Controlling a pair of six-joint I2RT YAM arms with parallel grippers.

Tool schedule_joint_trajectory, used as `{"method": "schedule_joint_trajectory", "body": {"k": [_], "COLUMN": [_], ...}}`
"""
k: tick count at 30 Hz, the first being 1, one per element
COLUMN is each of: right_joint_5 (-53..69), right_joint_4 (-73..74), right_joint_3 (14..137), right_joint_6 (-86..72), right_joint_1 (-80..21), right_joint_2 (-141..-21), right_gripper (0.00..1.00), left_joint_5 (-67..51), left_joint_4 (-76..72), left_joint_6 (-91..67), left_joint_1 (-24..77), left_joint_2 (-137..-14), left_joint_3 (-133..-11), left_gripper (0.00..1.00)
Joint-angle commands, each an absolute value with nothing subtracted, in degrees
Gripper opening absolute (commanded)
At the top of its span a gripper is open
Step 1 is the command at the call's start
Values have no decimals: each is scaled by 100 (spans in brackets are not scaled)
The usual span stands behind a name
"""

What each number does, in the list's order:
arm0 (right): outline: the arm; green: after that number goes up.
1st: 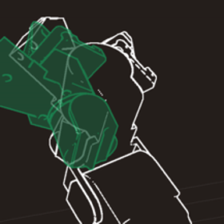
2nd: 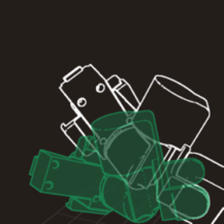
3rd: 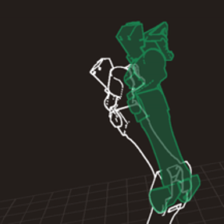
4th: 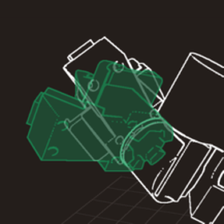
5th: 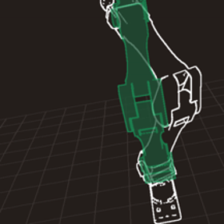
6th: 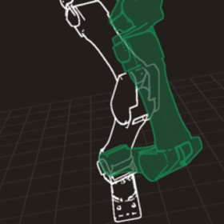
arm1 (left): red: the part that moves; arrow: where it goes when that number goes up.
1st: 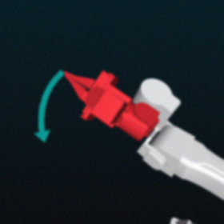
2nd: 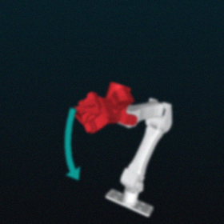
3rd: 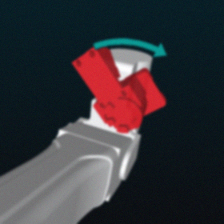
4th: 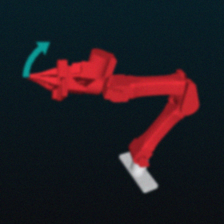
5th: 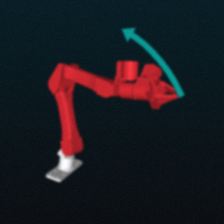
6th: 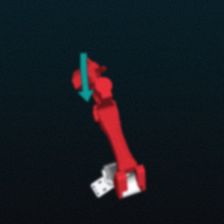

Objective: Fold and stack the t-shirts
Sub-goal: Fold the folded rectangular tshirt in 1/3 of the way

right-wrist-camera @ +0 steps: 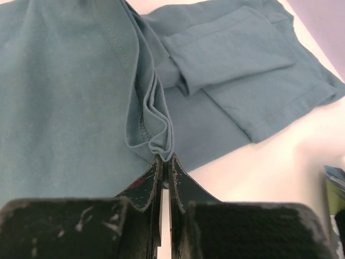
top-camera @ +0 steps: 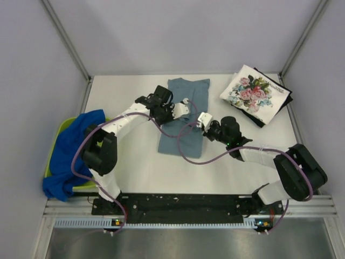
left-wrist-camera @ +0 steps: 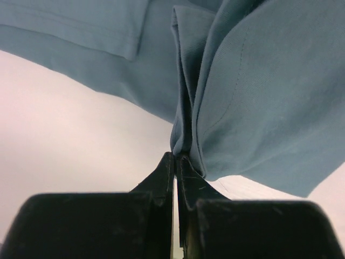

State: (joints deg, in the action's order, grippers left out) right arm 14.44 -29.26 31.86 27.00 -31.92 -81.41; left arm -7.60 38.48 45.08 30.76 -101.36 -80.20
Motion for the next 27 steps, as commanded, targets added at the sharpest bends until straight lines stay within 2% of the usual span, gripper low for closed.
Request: {"method": "schedule_joint_trajectory", "body": {"k": [1, 14, 15, 16, 19, 22, 24, 27], "right_joint_5": [1547, 1292, 1153, 943, -42, -658, -677, -29], "right_joint_4": [-3245, -2391, -2347, -2321, -2189, -1900, -1592, -1415], "right_joint_3": [3699, 4508, 4578, 4666, 4973, 5421, 5720, 5574], "right_joint_6": [2926, 3665, 3665, 3587, 3446, 3113, 2901, 2962], "right_joint_1": [-2945, -2874, -2874, -2874, -2848, -2699, -2585, -2601], "right_joint_2": [-8393, -9158, -9202, -9263, -9561, -9834, -9844, -9267], "right_gripper": [0, 0, 4, 12, 21, 30, 31, 35], "left_joint_5": [-660, -431, -361, -247, 269, 606, 598, -347], "left_joint_4": [3726, 3815, 3780, 3710, 3254, 2971, 3241, 3988], "left_joint_6": [4482, 4149, 4088, 4009, 3798, 3569, 3271, 3137], "left_joint_1": [3103, 2997, 2988, 2988, 2936, 2734, 2506, 2321], "left_joint_2": [-10598, -11469, -11505, -11522, -11531, -11662, -11803, -11586], "left_joint_3": [-8674, -9474, -9492, -9510, -9553, -10052, -10815, -11172], "left_gripper": [0, 0, 4, 14, 42, 52, 53, 53]}}
